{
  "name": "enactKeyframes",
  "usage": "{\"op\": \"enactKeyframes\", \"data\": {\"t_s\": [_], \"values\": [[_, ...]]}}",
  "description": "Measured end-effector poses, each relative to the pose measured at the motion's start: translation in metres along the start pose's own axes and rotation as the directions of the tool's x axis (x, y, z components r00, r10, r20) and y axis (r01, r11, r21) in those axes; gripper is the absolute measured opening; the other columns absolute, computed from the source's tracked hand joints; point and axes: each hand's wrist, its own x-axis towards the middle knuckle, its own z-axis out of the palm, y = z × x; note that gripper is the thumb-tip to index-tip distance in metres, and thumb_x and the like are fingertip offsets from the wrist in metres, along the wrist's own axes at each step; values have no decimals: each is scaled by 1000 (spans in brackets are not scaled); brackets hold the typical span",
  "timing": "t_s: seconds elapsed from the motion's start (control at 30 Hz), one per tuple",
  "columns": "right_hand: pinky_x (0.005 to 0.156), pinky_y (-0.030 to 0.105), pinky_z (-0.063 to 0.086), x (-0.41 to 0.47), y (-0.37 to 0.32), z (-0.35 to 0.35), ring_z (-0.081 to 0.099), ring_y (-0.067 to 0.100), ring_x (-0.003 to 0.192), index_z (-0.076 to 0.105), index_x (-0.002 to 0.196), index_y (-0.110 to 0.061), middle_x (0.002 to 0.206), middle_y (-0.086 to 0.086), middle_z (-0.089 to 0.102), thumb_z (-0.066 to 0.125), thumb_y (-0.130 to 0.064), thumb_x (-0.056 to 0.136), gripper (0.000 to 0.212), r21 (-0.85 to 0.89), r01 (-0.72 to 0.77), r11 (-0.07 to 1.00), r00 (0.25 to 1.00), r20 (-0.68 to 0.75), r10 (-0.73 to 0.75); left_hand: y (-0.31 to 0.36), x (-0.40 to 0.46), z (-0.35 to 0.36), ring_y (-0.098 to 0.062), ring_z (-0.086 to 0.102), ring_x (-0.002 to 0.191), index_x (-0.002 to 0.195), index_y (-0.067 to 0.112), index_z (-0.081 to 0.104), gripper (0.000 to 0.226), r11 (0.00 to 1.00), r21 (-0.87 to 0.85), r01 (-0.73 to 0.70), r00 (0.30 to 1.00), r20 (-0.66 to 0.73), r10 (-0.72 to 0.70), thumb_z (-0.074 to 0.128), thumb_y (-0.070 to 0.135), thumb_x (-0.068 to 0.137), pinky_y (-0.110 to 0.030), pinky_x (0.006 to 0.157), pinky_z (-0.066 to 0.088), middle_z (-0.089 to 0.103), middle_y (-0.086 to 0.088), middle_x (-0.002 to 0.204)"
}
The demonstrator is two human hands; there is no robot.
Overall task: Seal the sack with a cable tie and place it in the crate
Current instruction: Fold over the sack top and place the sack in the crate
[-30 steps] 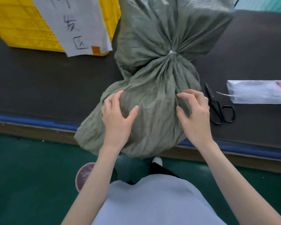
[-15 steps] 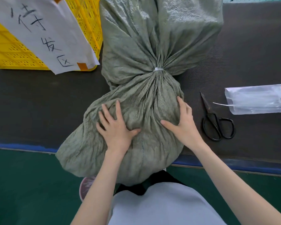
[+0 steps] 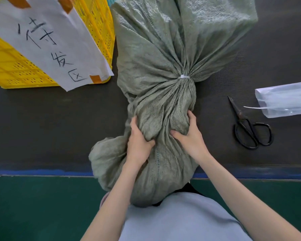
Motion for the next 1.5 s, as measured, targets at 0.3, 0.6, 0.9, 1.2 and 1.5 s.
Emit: {"op": "enactKeyframes", "data": {"t_s": [0.3, 0.6, 0.9, 1.2, 1.5], "values": [[79, 31, 54, 14, -35, 6, 66, 15, 98, 44, 133, -19, 111, 2, 66, 73, -14, 79, 61, 412, -264, 872, 960, 202, 195, 13, -11, -21, 5, 49, 119, 139, 24, 39, 69, 941, -292, -169, 894, 356, 271, 61, -5, 80, -13, 104, 34, 56, 19, 123], [65, 28, 57, 13, -80, 31, 67, 19, 75, 59, 112, -9, 83, 8, 67, 51, 8, 83, 34, 748, -124, 652, 986, 20, 164, 23, -51, -62, -20, 11, 143, 144, 30, 9, 104, 879, 280, -385, 901, -90, 423, 60, 72, 63, -46, 112, 9, 13, 1, 153], [82, 45, 57, 5, -91, 33, 67, 29, 97, 53, 125, -1, 105, 16, 66, 46, -3, 85, 41, 819, -273, 505, 957, 175, 233, -1, 2, -60, -30, 51, 122, 145, 33, -20, 122, 963, 197, -183, 969, -131, 211, 75, 45, 68, -55, 98, 40, 43, -6, 145], [85, 42, 55, -7, -73, -5, 66, 27, 107, 63, 113, -8, 117, 10, 68, 44, -6, 80, 38, 871, -276, 407, 961, 262, 91, 56, 55, -83, -30, 44, 113, 106, 13, 54, 29, 492, 495, -716, 490, -146, 859, 64, 22, 81, -42, 89, 34, 42, -13, 128], [74, 34, 54, -2, -51, -26, 66, 15, 90, 66, 98, -18, 93, -3, 73, 59, -16, 89, 11, 352, -78, 933, 996, 59, 61, 104, 67, -89, -36, 22, 138, 138, 29, 8, 79, -215, 427, -878, -29, 402, 915, 60, 10, 81, -51, 112, 23, 18, -12, 147]]}}
